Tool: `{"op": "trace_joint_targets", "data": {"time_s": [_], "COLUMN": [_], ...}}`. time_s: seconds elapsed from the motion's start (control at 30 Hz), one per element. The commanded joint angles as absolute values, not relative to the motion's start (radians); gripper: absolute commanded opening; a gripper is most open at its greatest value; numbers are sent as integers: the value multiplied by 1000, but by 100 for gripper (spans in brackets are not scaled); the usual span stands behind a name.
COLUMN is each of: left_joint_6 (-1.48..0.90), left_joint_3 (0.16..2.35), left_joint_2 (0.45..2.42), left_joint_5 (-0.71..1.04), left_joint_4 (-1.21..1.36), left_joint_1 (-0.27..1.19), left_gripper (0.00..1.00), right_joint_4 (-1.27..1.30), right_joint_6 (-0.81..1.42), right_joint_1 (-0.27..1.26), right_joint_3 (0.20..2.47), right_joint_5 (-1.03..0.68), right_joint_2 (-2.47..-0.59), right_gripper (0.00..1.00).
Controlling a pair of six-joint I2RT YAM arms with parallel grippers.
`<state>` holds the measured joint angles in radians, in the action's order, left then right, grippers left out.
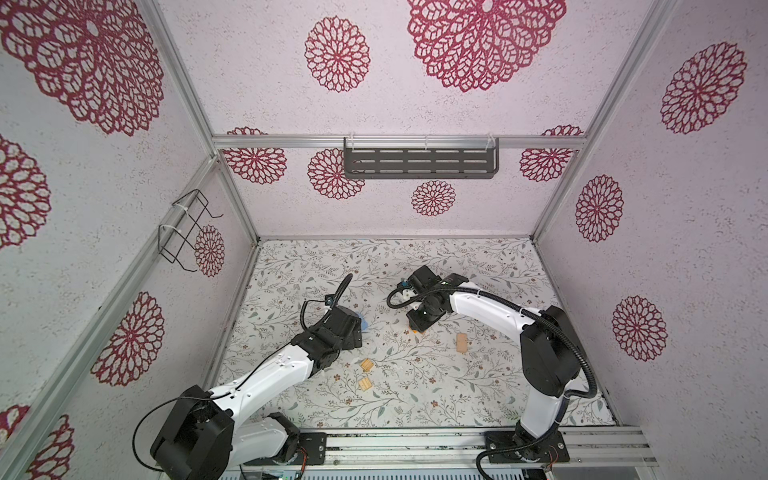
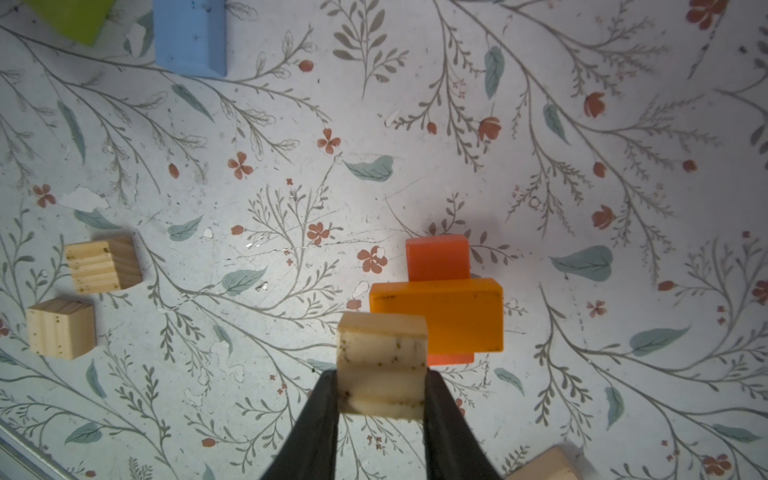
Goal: Build the wood block tower
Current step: 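Lower the wooden cube onto the orange block with the right gripper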
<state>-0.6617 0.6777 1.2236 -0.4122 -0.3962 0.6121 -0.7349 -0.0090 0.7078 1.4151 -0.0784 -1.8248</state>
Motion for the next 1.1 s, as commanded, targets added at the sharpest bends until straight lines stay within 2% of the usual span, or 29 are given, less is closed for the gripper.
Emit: {"op": "trace_joint_targets", "data": {"time_s": [0.0,1.07], "left_joint_6": [-666,-664], "left_joint_3": [670,664], "left_joint_2": [1230,1223], "left_joint_5": [-408,-396], "left_joint_4": [-368,-360], "left_joint_1": [605,604], "left_gripper": [97,97], "right_joint_4": [-754,-743], "right_joint_6": [-28,-27], "right_joint_1": [712,713], "right_joint_3": [1428,1435], "right_joint_5": [-59,-42], "right_joint_2": [-1824,-1852], "right_gripper": [33,33]}}
